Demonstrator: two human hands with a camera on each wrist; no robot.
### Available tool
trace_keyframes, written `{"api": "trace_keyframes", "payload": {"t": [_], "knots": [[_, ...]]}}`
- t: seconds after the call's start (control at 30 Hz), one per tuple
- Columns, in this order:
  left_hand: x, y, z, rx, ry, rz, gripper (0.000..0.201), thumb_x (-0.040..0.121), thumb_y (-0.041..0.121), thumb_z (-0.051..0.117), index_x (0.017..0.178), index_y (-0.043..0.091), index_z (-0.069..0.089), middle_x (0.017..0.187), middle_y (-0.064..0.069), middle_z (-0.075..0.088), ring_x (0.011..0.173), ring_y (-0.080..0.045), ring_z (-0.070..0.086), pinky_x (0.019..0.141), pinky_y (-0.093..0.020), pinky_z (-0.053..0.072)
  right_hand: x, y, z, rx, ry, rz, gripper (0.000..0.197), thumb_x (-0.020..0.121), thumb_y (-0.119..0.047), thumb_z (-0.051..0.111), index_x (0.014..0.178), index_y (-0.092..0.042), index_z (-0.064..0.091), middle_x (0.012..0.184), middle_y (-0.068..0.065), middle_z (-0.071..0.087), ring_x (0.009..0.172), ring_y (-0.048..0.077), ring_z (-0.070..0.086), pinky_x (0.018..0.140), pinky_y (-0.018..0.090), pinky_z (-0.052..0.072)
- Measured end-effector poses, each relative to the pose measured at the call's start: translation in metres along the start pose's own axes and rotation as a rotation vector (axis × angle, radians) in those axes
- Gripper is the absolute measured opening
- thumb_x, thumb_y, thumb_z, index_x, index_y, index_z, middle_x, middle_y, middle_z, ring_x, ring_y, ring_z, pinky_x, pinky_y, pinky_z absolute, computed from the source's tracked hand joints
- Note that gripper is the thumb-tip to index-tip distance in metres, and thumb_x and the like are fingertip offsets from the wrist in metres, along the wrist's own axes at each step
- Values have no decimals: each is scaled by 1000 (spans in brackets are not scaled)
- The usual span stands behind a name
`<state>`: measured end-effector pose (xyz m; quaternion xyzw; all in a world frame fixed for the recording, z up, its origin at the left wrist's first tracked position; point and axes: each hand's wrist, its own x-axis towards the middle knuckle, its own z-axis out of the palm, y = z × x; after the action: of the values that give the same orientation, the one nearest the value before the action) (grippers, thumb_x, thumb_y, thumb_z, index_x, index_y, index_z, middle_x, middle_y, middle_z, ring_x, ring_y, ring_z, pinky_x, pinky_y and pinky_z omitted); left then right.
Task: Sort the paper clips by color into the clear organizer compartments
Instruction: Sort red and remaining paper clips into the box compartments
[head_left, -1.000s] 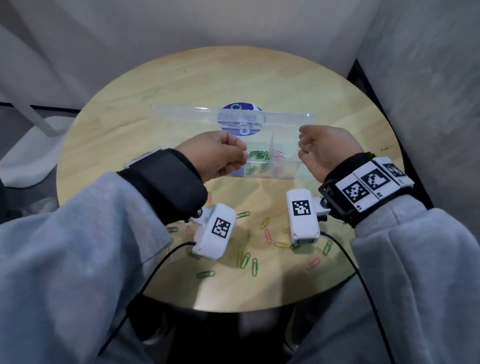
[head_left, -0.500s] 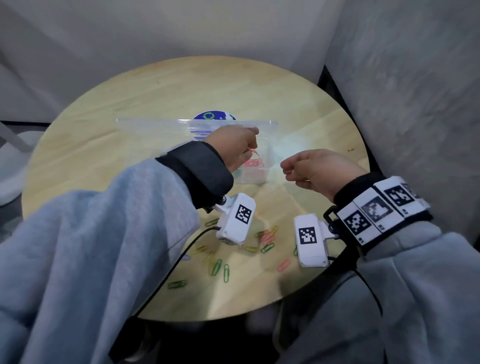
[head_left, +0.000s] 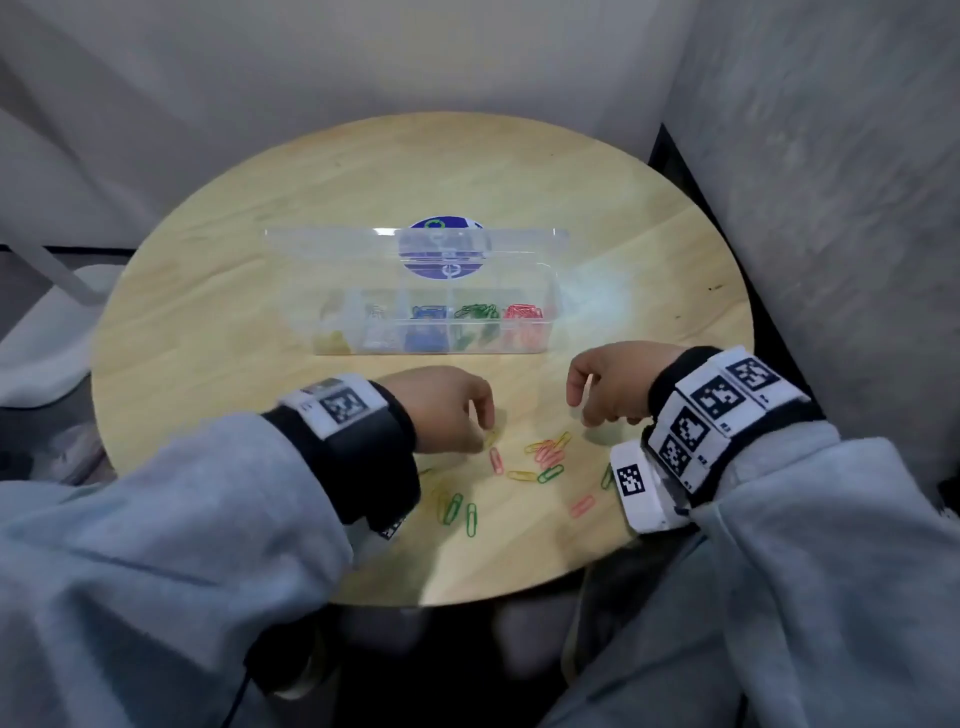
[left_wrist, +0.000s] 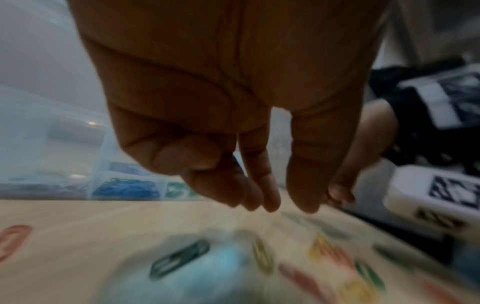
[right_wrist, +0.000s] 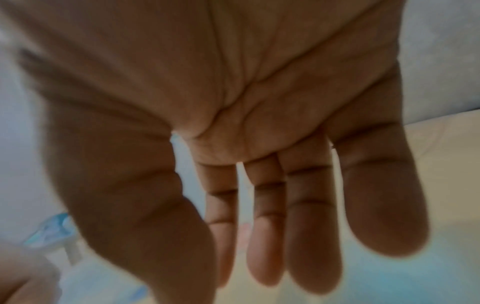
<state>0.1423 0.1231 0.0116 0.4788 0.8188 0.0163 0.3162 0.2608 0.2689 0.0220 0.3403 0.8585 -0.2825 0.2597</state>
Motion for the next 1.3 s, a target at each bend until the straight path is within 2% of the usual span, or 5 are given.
{"api": "trace_keyframes", "payload": {"t": [0.27, 0.5, 0.87, 1.07, 1.3], "knots": [[7, -1, 17, 148, 57, -41, 31, 82, 28, 62, 112, 28, 54, 106, 1, 55, 89, -18, 50, 73, -29, 41, 9, -6, 30, -266, -26, -35, 20, 78, -13, 65, 89, -26, 54, 98, -4, 55, 79, 18, 52, 54, 21, 41], [16, 9, 27, 235, -10, 189, 22, 82, 22, 64, 102, 30, 62, 94, 6, 45, 94, -19, 53, 71, -31, 39, 20, -13, 37, -324, 2, -184, 30, 76, -7, 67, 85, -28, 47, 81, -7, 47, 69, 16, 53, 57, 30, 47], [10, -15, 19, -17, -27, -3, 16, 81, 21, 62, 67, 24, 55, 74, 9, 59, 70, -11, 53, 66, -25, 43, 26, -17, 40, -295, 4, -282, 14, 81, -6, 60, 75, -18, 58, 72, -9, 58, 65, 8, 52, 61, 24, 45], [-12, -43, -3, -921, 37, -139, 27, 90, -3, 50, 69, 12, 44, 69, -6, 63, 55, -8, 62, 54, -15, 52, 14, -8, 20, 52, 65, -243, 18, 76, -12, 70, 65, -19, 58, 67, -5, 63, 64, 9, 57, 64, 22, 49], [-25, -75, -6, -885, 239, -292, 26, 90, 0, 43, 71, 17, 42, 63, -5, 48, 48, -14, 41, 40, -15, 31, -4, 11, 16, 743, 65, -141, 29, 88, 11, 42, 83, -11, 61, 63, 5, 47, 57, 17, 48, 56, 23, 46]]}}
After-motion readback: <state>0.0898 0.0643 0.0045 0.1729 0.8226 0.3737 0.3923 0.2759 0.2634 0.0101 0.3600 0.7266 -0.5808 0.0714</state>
